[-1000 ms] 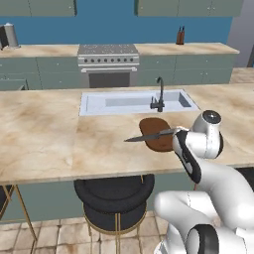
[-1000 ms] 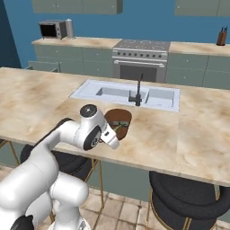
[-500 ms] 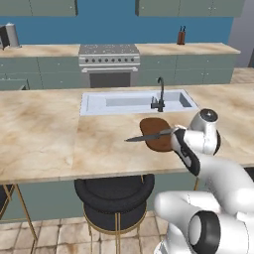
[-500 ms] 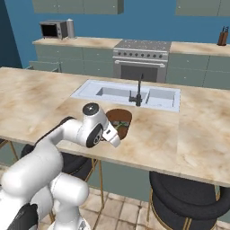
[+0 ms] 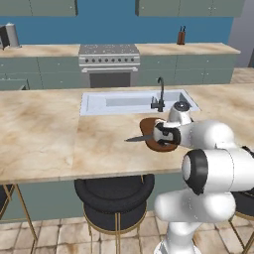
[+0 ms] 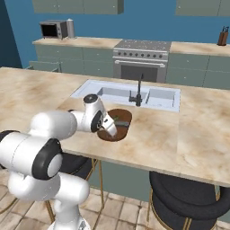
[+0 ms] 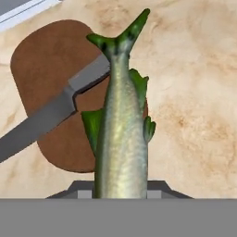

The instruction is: Pick up the knife from the drawer and place it on the cutting board. Then place the meat from the plate to the cutting board.

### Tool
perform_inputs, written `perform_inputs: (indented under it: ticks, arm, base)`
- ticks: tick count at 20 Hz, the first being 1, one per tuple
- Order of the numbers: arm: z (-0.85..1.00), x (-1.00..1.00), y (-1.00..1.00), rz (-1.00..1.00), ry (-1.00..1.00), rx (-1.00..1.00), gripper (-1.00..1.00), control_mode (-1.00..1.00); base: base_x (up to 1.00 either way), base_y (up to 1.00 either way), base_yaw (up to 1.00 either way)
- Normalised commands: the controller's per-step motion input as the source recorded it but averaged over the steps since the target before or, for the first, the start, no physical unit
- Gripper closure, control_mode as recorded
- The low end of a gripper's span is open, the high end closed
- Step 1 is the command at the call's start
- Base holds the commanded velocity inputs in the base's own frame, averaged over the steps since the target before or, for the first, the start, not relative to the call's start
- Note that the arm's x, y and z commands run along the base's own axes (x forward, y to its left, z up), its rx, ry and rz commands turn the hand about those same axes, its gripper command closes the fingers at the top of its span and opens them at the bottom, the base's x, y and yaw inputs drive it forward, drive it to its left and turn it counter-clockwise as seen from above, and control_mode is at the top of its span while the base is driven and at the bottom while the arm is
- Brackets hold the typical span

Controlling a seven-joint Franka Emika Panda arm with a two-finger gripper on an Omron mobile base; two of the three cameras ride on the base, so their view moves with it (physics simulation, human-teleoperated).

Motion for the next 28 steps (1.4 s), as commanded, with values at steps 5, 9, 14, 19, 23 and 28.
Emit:
perform_inputs:
  ticks: [5,9,14,19,23,28]
  arm:
    - [-0.02,0.7,0.0,0.04,0.12,0.0,1.0,-1.0]
    - [-0.18,0.63,0.0,0.04,0.13,0.0,1.0,-1.0]
    - [-0.3,0.58,0.0,0.05,0.15,0.0,1.0,-1.0]
    - [-0.35,0.48,0.0,0.04,0.14,0.0,1.0,-1.0]
    - [-0.37,0.36,0.0,0.03,0.13,0.0,1.0,-1.0]
    - [-0.34,0.28,0.0,0.02,0.11,0.0,1.0,-1.0]
  base:
    - [0.0,0.0,0.0]
    - [0.0,0.0,0.0]
    - [0.0,0.0,0.0]
    - [0.0,0.0,0.0]
    - [0.0,0.0,0.0]
    - [0.0,0.0,0.0]
